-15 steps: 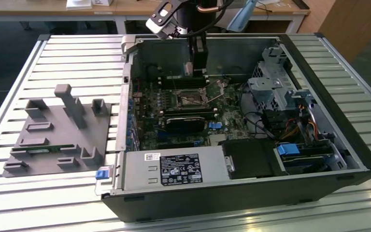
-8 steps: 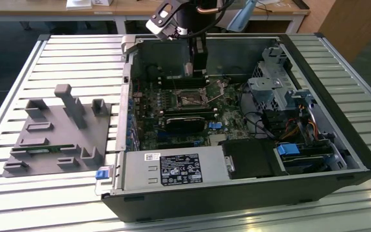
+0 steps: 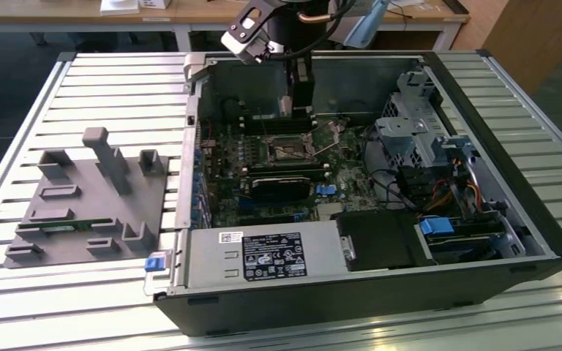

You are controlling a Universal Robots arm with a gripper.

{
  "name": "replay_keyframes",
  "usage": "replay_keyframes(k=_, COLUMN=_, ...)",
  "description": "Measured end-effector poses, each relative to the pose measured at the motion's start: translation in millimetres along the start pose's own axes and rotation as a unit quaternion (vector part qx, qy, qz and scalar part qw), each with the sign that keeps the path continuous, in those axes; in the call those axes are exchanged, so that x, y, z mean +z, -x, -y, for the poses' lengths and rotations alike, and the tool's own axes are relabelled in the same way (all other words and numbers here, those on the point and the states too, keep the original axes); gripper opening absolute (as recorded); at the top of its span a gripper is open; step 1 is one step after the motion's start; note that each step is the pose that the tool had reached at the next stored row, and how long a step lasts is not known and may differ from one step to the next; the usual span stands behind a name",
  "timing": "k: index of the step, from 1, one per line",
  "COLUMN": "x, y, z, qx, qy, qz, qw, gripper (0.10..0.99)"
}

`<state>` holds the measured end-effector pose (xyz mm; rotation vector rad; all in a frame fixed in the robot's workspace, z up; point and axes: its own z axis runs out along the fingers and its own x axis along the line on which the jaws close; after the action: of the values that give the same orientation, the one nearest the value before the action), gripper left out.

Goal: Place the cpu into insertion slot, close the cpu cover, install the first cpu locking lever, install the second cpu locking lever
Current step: 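Place the cpu into insertion slot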

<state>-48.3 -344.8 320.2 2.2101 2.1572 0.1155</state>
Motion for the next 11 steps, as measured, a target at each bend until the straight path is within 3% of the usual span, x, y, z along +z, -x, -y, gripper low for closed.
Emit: replay_keyframes(k=11, x=2.9, y=0.0, z=0.3, qx=0.000, qy=0.0000, qz=0.0000, qw=1.0000, gripper=0.537)
